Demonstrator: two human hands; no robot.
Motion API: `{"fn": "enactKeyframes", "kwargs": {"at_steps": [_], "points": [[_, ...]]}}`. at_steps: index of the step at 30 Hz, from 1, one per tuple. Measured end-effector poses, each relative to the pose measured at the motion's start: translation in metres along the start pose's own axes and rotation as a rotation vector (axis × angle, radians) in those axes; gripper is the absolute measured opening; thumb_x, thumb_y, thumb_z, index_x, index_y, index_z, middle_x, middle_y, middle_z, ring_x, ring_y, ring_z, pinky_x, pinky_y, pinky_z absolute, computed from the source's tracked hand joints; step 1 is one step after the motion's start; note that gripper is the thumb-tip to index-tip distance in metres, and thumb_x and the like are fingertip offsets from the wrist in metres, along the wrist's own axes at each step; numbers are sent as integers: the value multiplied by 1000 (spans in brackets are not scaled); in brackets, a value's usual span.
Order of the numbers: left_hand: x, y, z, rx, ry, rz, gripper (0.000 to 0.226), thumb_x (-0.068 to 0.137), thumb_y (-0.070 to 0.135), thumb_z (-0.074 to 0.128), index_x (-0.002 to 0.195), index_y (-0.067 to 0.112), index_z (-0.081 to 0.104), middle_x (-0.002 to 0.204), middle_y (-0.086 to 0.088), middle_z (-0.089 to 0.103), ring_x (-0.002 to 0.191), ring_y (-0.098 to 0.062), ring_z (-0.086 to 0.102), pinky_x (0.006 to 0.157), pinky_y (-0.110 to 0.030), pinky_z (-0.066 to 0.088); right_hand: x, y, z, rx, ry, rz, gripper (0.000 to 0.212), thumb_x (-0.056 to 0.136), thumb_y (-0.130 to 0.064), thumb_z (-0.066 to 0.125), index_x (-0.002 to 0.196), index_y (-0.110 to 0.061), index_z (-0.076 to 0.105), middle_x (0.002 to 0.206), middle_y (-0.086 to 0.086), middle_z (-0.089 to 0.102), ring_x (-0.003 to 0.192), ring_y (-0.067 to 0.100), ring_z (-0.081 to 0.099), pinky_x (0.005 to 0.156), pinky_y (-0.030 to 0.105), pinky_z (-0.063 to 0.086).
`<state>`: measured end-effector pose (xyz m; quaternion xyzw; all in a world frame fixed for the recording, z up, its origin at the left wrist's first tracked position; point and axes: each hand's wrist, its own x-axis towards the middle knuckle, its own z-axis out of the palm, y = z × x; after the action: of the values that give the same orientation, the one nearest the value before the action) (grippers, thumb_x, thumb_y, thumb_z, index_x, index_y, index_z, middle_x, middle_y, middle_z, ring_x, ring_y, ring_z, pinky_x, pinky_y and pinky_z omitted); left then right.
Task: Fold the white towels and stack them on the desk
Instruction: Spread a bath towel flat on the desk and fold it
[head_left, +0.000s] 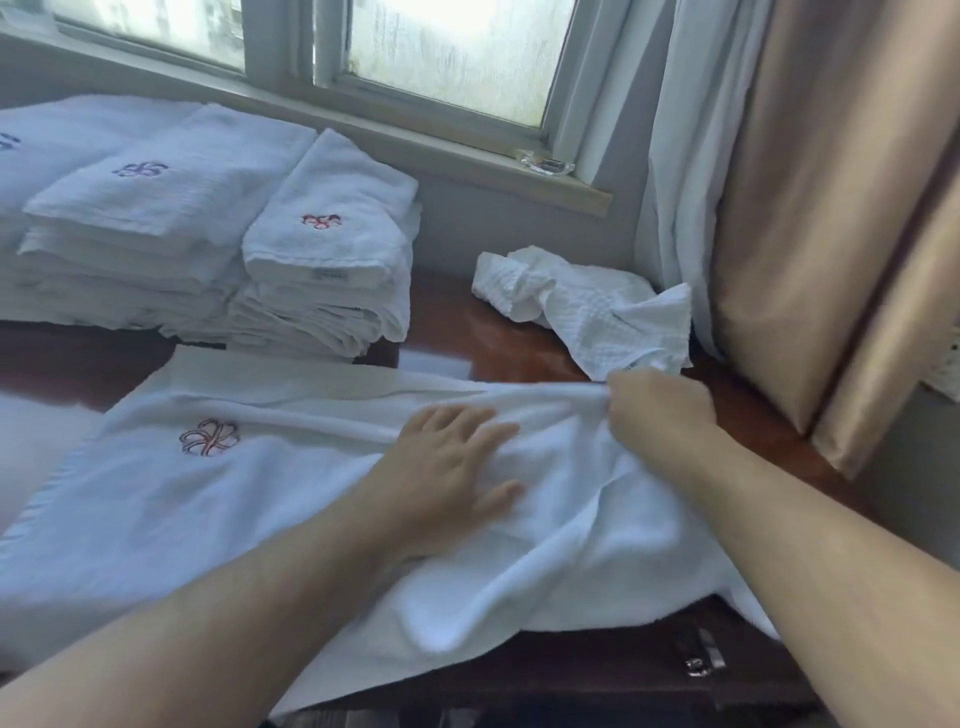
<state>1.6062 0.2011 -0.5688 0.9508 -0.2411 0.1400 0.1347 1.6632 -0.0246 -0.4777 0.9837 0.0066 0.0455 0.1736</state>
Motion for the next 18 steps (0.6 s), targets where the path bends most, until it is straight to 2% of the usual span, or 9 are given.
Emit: {"fn": "enactKeyframes", "kwargs": {"at_steps": [2,4,7,9,10,12,14,16,18], "points": [[-2,-1,0,11,-66,59,80,83,80,18,152,42,33,162,8,27,147,-15,21,117,-36,9,11,7,6,162,257,149,17,100,-11,42,114,-17,51,103,12,65,86,33,55,64,36,36],[-3,0,1,39,-163,34,83,80,85,25,152,43,30,163,7,24,148,-19,18,117,-41,9,13,4,13,264,295,151,16,100,-17,47,116,-16,49,99,12,64,91,34,60,62,36,38],[5,2,-3,-3,-374,-83,102,66,92,28,155,44,17,168,7,6,154,-20,0,122,-53,0,-2,-11,24,437,92,5,17,96,-35,54,102,-21,62,98,4,68,95,29,64,71,35,48],[14,3,-6,-44,-474,-163,112,60,96,28,156,43,13,169,7,-2,155,-23,-8,121,-60,-5,-15,-14,27,334,-85,-28,22,95,-39,53,105,-23,65,108,2,67,97,25,62,75,33,47],[18,5,-6,-47,-486,-203,112,60,97,24,157,41,13,169,6,-3,155,-25,-9,120,-63,-6,-19,-11,28,253,-106,-10,25,96,-39,51,109,-23,64,111,1,65,95,25,59,74,34,45],[23,10,-3,-23,-455,-288,102,72,93,18,157,36,14,169,4,-3,155,-28,-10,118,-66,-5,-27,2,24,154,-102,52,26,98,-40,48,110,-24,63,111,1,64,87,24,54,71,35,42],[30,22,2,30,-349,-335,89,83,84,18,153,29,28,166,-1,15,154,-31,2,118,-65,5,-34,14,17,112,-163,115,28,96,-47,52,109,-23,62,112,1,62,86,25,52,71,37,43],[35,33,7,83,-193,-254,81,85,80,24,138,24,47,153,-2,38,146,-29,23,117,-55,19,-36,18,9,72,-301,116,40,92,-58,58,110,-22,59,112,1,61,91,25,55,76,38,48],[35,39,14,54,-152,-95,76,84,79,31,140,31,46,158,2,33,148,-23,20,119,-47,18,-32,18,6,13,-463,84,50,90,-62,61,114,-18,58,105,1,60,94,25,59,83,38,52]]}}
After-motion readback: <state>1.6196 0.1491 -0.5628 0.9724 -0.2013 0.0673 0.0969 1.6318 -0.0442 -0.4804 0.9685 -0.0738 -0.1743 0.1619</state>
